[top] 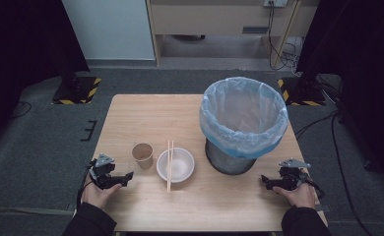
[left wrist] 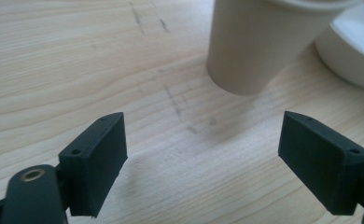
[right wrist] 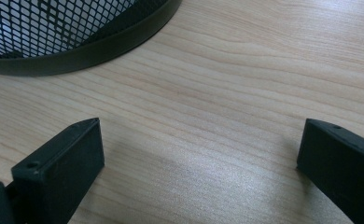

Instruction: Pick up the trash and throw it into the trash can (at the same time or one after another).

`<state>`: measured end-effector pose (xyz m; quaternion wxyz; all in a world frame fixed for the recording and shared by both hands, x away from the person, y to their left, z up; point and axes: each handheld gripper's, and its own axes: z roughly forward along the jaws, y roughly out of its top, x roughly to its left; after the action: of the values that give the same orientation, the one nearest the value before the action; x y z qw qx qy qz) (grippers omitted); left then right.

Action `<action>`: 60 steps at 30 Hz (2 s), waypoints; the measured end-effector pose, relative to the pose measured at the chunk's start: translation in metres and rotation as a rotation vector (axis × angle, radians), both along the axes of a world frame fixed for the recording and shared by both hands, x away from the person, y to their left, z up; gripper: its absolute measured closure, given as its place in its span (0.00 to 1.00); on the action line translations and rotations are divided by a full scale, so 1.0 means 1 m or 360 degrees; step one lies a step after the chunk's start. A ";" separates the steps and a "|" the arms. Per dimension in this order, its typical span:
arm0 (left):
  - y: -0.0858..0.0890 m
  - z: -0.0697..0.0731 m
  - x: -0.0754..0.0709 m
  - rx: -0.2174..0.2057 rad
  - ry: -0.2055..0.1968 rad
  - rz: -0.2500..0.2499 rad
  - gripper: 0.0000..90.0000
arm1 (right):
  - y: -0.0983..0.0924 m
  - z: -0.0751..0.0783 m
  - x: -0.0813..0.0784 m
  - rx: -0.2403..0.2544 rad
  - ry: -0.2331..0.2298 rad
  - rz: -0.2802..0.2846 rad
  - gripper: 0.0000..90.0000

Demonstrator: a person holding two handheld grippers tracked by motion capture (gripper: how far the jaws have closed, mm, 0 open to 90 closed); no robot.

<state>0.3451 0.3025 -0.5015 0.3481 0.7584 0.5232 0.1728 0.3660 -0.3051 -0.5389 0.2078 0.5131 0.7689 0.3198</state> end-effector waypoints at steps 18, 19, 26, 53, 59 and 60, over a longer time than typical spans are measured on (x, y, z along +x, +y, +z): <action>0.009 0.048 -0.008 -0.0150 -0.0336 0.0141 0.19 | -0.001 0.000 0.001 -0.0004 -0.0001 0.0015 0.01; 0.009 0.052 -0.009 -0.0167 -0.0369 0.0146 0.20 | -0.001 0.000 0.001 -0.0004 -0.0002 0.0016 0.01; 0.008 0.077 -0.010 -0.0278 -0.0534 0.0147 0.21 | -0.001 0.000 0.001 -0.0004 -0.0002 0.0016 0.01; -0.031 0.043 0.050 -0.0275 -0.0454 0.0046 0.28 | 0.000 0.000 0.001 -0.0004 -0.0003 0.0019 0.01; -0.031 0.025 0.053 -0.0231 -0.0339 0.0035 0.34 | 0.001 0.000 0.001 0.0001 0.0000 0.0028 0.01; -0.030 0.023 0.053 -0.0230 -0.0329 0.0035 0.35 | 0.001 0.000 0.001 0.0001 0.0000 0.0028 0.01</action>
<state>0.3984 0.2721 -0.4784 0.4519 0.7038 0.5038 0.2157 0.3673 -0.3046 -0.5388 0.2048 0.5064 0.7733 0.3220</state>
